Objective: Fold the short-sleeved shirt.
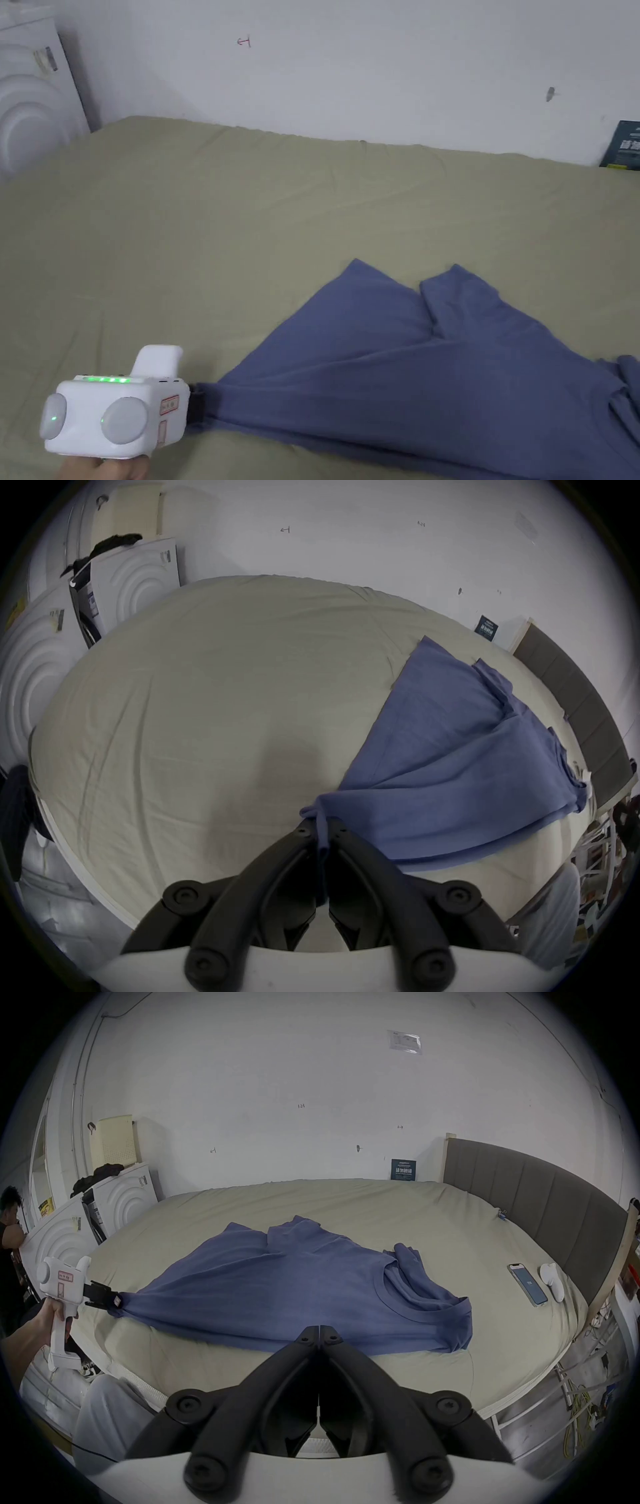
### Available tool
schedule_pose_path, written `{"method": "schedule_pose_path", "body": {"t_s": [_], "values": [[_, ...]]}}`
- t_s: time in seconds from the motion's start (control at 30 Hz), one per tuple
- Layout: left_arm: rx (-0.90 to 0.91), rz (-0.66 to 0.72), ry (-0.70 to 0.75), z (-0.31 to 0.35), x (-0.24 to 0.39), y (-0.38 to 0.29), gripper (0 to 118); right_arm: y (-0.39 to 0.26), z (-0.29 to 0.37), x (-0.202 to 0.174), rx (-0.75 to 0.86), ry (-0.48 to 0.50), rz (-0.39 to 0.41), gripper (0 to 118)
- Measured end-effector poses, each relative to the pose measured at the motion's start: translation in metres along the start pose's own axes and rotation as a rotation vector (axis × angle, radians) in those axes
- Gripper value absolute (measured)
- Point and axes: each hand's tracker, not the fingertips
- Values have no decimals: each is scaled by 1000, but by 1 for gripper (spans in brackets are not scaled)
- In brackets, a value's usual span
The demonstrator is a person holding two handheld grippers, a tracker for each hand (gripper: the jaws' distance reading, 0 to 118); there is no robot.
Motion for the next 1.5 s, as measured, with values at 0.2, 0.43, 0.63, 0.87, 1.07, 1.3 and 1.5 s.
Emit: {"method": "schedule_pose_path", "body": {"t_s": [0.2, 0.43, 0.63, 0.87, 1.07, 1.3, 1.5], "values": [[16, 2, 6, 8, 6, -5, 0, 8, -7, 14, -24, -17, -18, 0], [21, -7, 6, 16, 18, -5, 0, 65, -75, 47, -96, -38, 14, 0], [21, 6, -9, 20, 22, -1, 0, 134, -199, 66, -150, -27, 115, 6], [18, 22, -20, 22, 23, 5, 0, 164, -351, 78, -318, 68, 93, 118], [9, 23, -21, 17, 25, 11, 0, 159, -413, 61, -461, 46, 196, 118], [-7, 14, -22, 15, 27, 13, 0, 146, -425, 62, -520, 37, 229, 102], [-21, 15, -21, 10, 22, 13, 0, 173, -380, 58, -431, 80, 248, 2]]}}
